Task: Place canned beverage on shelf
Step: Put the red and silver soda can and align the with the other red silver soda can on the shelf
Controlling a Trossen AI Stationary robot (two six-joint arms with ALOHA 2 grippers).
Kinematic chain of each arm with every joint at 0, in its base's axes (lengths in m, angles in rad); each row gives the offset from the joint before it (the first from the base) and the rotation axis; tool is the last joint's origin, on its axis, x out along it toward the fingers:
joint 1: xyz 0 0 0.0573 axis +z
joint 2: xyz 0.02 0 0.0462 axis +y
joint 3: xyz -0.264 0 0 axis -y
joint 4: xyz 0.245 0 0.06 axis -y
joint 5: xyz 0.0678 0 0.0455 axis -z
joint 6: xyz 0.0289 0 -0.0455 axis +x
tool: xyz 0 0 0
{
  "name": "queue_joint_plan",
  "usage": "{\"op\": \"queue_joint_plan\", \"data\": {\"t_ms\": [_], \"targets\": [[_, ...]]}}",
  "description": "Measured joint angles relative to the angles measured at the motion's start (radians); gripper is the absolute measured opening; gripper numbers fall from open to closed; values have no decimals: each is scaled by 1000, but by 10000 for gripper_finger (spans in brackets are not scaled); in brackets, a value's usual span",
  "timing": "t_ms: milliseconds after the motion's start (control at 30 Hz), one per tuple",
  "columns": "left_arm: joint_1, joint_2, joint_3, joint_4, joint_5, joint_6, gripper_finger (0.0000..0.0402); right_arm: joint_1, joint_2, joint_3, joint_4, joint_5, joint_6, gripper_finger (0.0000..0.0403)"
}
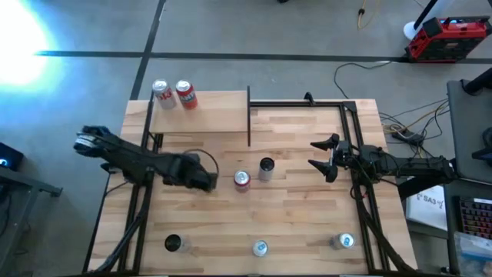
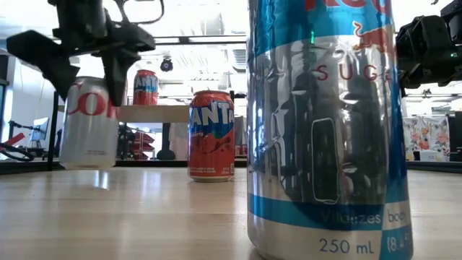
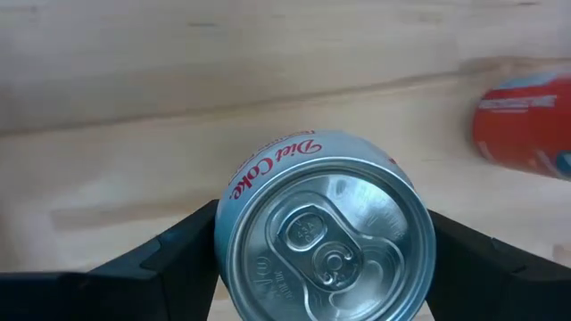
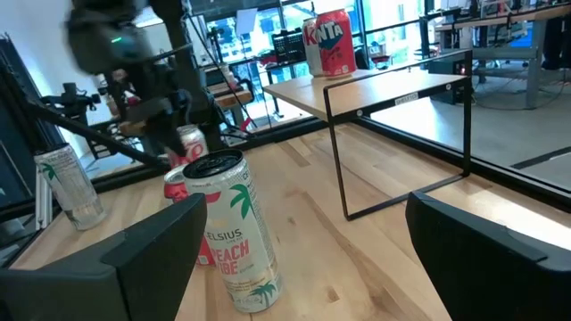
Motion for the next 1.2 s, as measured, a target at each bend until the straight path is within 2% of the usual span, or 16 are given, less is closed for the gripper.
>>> {"op": "queue_joint_plan", "data": {"t_ms": [167, 300, 467, 700, 800, 967, 1200], "targets": [[105, -147, -97, 1, 26, 103, 287, 0, 0, 0, 0, 0, 0, 368], [169, -219, -132, -23, 20, 173, 287, 0, 0, 0, 0, 0, 0, 368], [234, -242, -136, -79, 18, 261, 287, 0, 0, 0, 0, 0, 0, 368], [365, -247, -137, -66, 19, 392, 287, 0, 0, 0, 0, 0, 0, 368], [425, -247, -137, -59, 52, 436, 287, 0, 0, 0, 0, 0, 0, 368], [514, -247, -93, -89, 102, 487, 287, 0, 0, 0, 0, 0, 0, 368], [567, -220, 51, -205, 49, 523, 287, 0, 0, 0, 0, 0, 0, 368]]}}
